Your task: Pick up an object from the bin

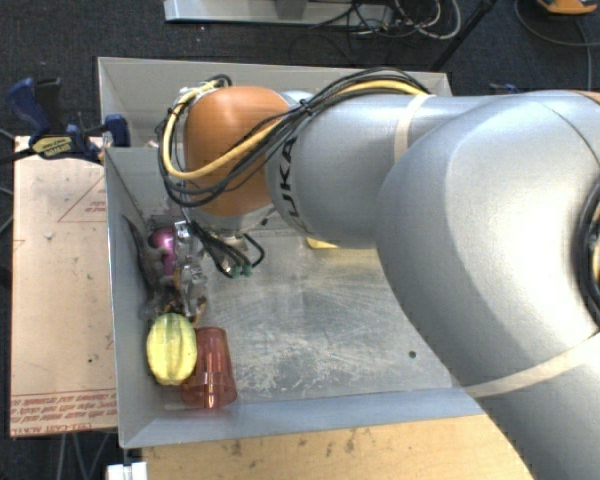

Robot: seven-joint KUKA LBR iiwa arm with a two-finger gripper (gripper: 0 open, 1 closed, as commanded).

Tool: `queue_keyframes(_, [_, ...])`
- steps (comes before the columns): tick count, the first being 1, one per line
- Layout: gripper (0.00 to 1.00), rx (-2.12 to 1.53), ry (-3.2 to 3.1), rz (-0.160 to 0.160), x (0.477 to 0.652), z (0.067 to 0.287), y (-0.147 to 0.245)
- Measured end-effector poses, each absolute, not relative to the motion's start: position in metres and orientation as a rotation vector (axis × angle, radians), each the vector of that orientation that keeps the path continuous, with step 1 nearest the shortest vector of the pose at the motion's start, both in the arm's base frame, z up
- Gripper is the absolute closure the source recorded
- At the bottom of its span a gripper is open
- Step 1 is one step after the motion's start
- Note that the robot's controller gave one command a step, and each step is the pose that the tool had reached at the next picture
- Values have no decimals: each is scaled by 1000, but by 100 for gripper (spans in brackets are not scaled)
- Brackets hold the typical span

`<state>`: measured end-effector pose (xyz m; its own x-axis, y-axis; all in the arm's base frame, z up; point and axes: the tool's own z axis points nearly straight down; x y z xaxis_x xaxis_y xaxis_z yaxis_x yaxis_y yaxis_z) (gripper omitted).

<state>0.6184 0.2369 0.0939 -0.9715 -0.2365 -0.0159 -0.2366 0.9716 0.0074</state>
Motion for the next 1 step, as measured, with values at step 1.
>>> queue_keyframes(1, [100, -372, 3104, 15, 618, 94, 237])
